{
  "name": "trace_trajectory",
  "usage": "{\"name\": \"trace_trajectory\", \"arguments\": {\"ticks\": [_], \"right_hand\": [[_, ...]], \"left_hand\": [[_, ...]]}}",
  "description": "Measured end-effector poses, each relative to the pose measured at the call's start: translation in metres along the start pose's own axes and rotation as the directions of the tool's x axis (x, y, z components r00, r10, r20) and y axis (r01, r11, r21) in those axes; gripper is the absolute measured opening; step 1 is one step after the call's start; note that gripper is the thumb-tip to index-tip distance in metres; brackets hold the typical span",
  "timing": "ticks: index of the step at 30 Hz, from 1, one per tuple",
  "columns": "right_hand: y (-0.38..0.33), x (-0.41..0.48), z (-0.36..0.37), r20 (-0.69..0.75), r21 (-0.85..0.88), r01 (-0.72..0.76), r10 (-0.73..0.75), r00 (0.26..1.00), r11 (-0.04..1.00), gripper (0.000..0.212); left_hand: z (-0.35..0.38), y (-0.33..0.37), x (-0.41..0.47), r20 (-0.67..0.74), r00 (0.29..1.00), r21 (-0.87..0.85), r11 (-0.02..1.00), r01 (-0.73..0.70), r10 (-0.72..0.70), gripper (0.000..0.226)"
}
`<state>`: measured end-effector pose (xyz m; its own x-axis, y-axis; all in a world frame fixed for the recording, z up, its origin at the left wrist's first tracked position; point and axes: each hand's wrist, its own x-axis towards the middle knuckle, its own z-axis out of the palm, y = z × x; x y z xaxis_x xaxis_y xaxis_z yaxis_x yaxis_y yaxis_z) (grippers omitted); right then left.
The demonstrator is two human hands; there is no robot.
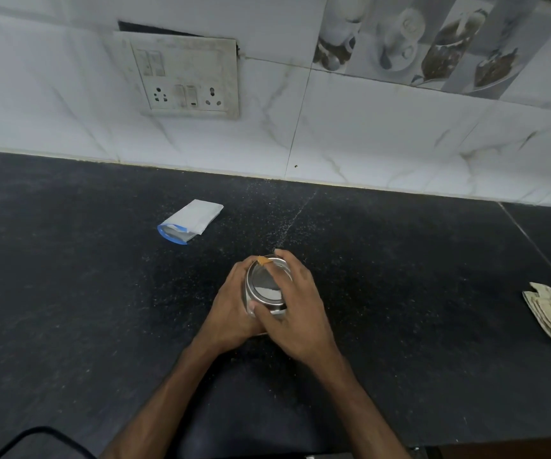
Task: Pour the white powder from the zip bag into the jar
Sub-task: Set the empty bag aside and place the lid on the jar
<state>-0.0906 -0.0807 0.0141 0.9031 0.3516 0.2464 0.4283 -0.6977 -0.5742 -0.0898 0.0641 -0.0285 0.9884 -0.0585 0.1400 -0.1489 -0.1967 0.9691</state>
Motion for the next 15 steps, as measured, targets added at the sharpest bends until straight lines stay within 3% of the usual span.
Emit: {"name": "trace_trajectory", "arguments": {"ticks": [2, 5, 6, 7, 8, 9, 11, 13, 15], "right_hand": [[0.002, 0.000, 0.003, -0.020, 0.006, -0.011, 0.011, 1.000, 1.000, 0.065], [0.002, 0.001, -0.001, -0.008, 0.004, -0.004, 0.004, 1.000, 1.000, 0.067], [0.002, 0.002, -0.001, -0.009, 0.003, 0.003, -0.003, 1.000, 1.000, 0.067], [0.001, 0.002, -0.001, -0.013, 0.006, 0.009, -0.009, 1.000, 1.000, 0.066], [0.001, 0.001, 0.000, -0.016, 0.015, 0.008, -0.008, 1.000, 1.000, 0.066], [0.001, 0.001, 0.000, -0.016, 0.023, 0.003, -0.003, 1.000, 1.000, 0.065], [0.001, 0.002, 0.000, -0.015, 0.019, -0.006, 0.006, 1.000, 1.000, 0.065], [0.002, 0.002, 0.000, -0.013, 0.021, -0.010, 0.011, 1.000, 1.000, 0.065], [0.002, 0.002, 0.000, -0.010, 0.019, -0.010, 0.010, 1.000, 1.000, 0.066]], "left_hand": [[-0.003, 0.002, 0.000, 0.064, 0.998, 0.016, 1.000, 0.027, -0.028, 0.100], [-0.036, -0.002, 0.004, 0.349, 0.932, -0.015, 0.994, 0.106, -0.094, 0.121], [-0.052, -0.001, 0.008, 0.396, 0.912, -0.037, 0.990, 0.136, -0.110, 0.116], [-0.067, -0.002, 0.016, 0.351, 0.928, -0.070, 0.984, 0.162, -0.128, 0.101], [-0.080, -0.004, 0.026, 0.215, 0.966, -0.136, 0.975, 0.173, -0.142, 0.080], [-0.094, -0.009, 0.040, -0.006, 0.983, -0.161, 0.970, 0.181, -0.184, 0.060], [-0.120, -0.030, 0.075, -0.413, 0.883, 0.003, 0.969, 0.245, -0.222, 0.037], [-0.141, -0.048, 0.110, -0.523, 0.828, 0.268, 0.883, 0.385, -0.203, 0.042], [-0.152, -0.062, 0.136, -0.457, 0.833, 0.455, 0.723, 0.520, -0.312, 0.053]]}}
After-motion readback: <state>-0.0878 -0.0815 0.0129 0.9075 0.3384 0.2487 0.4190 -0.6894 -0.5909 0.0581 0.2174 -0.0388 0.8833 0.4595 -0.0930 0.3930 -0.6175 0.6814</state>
